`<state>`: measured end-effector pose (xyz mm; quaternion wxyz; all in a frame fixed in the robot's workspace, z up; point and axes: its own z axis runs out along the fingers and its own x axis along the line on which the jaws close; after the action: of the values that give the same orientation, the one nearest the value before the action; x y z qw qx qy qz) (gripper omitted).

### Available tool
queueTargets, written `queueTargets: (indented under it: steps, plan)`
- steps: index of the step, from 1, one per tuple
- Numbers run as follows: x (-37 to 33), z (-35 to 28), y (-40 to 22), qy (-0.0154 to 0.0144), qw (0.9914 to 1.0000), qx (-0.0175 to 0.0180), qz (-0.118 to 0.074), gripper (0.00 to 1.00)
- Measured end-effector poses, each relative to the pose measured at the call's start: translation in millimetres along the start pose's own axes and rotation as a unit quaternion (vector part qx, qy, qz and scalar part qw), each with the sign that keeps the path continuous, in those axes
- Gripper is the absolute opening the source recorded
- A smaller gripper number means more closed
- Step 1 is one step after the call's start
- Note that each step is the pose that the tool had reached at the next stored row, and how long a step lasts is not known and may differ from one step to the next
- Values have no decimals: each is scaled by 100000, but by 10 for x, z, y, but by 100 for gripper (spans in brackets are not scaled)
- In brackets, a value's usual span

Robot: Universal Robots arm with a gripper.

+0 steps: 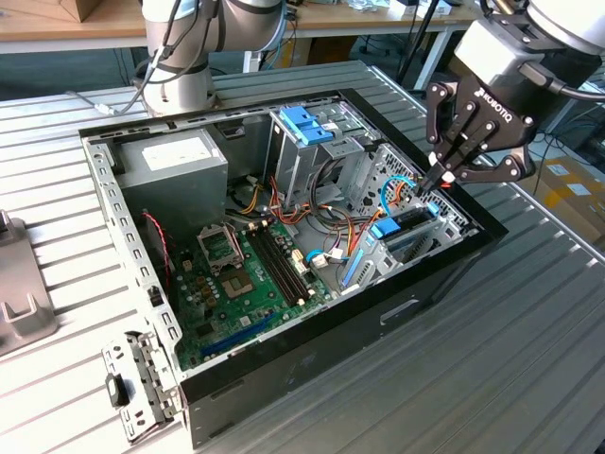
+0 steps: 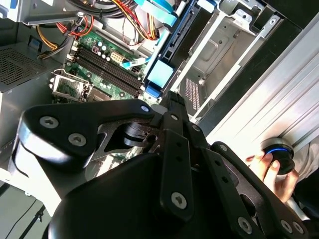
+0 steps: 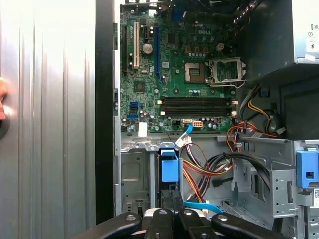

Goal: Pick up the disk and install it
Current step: 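Insert the disk into the insertion slot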

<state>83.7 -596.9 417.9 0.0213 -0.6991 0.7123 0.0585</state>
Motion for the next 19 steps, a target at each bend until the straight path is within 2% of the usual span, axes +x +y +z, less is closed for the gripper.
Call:
queueTargets:
  steps: [9,19]
  plan:
    - [-1,0,-44,-1,100000,-46,6,11]
    - [1,18,-91,7,100000,-248,27,11]
